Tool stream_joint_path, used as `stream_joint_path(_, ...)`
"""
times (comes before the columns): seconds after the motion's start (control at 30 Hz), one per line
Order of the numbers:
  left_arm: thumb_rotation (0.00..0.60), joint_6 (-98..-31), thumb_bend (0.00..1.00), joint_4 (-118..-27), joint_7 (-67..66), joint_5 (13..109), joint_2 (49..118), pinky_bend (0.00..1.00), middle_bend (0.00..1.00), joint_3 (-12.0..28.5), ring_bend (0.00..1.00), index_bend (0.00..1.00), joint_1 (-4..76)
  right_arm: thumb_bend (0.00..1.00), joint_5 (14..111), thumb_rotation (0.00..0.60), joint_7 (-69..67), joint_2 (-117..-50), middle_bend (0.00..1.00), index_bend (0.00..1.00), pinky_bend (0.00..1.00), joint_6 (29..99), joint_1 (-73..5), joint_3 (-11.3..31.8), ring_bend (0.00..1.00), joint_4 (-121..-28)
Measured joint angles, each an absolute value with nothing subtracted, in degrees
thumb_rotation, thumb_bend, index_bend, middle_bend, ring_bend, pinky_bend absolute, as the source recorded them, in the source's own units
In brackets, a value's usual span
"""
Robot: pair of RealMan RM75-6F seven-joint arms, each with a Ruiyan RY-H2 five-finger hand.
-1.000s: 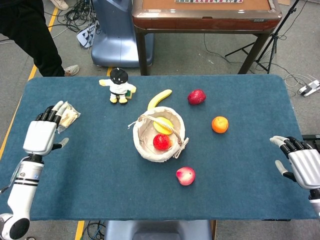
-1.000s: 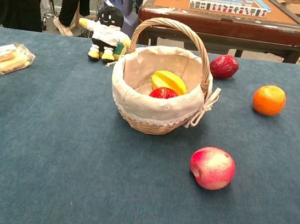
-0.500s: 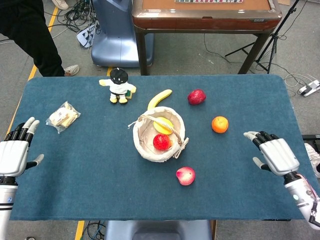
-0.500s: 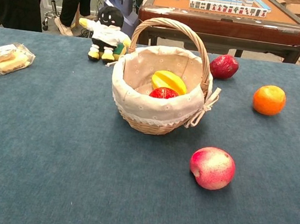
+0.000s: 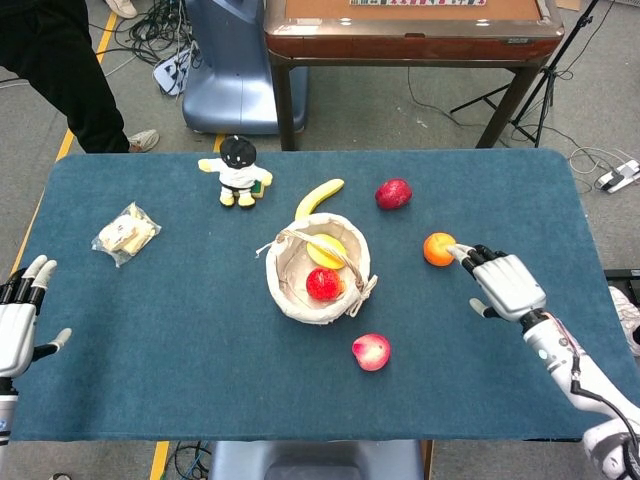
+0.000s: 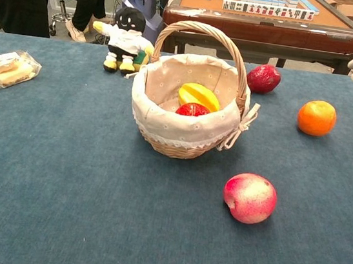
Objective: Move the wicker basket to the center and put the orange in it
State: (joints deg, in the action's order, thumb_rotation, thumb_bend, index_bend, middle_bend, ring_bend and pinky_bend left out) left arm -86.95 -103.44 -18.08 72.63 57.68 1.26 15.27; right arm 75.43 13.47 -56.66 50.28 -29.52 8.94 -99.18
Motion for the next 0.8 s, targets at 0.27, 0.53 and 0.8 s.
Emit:
stream_joint_path(0.27, 0.600, -86.56, 0.21, -104.23, -17.37, 73.49, 57.14, 0.18, 0.06, 1.29, 0.10, 0.07, 13.44, 0.26, 66.33, 0.600, 19.36, -61.71, 0.13, 0.10, 0.39, 45.58, -34.95, 9.55, 0.12, -92.49)
stream_joint_path(0.53, 0.600, -86.53, 0.20, -104.70, -17.52, 74.04, 57.13, 0.18, 0.06, 1.59, 0.10, 0.07, 12.09, 0.20, 59.11, 0.600, 22.75, -67.49, 0.10, 0.08, 0.35, 43.02, -38.88, 9.48, 0.09, -83.12)
stream_joint_path(0.8, 0.600, -86.45, 0.20, -105.13, -17.42, 73.52, 56.94, 0.18, 0.06, 1.99, 0.10, 0.07, 10.66, 0.20, 55.04, 0.600, 23.66, -75.00, 0.10, 0.08, 0.35, 40.11, -42.35, 8.94, 0.09, -72.78)
